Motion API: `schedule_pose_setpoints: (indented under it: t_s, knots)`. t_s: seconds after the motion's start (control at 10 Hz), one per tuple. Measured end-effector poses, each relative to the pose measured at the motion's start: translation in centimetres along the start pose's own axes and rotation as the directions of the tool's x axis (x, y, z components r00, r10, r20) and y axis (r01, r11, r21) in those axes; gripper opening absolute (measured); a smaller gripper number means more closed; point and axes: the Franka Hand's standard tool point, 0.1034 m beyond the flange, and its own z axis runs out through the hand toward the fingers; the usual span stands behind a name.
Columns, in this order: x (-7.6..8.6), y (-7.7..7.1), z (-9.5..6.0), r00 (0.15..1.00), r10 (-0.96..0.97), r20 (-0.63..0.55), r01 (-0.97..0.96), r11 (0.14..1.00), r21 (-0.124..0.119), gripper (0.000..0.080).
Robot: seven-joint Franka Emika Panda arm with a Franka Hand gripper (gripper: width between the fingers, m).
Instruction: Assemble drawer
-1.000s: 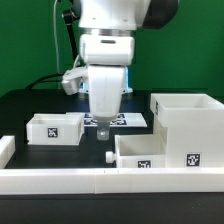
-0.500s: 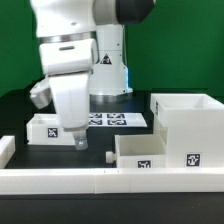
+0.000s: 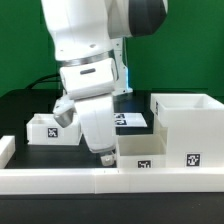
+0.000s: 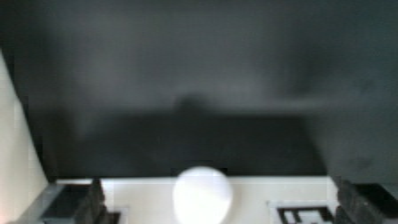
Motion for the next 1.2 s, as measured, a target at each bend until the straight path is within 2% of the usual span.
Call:
schedule_pose_setpoints:
  t_s: [0.1, 0.7, 1.0, 1.2]
  knots:
    - [0.8, 0.1, 0.4, 1.0, -0.014, -0.007, 0.014, 1.0, -0.001, 0.0649]
    - [0.7, -0.3, 1.0, 1.0, -0.019, -0.012, 0.019, 1.0, 0.008, 0.0649]
    - [2.3, 0.7, 0.6, 0.999, -0.024, -0.026, 0.025, 1.0, 0.005, 0.0649]
    - [4.1, 1.2, 0.5, 0.999, -0.027, -0.04, 0.027, 1.0, 0.005, 0.0649]
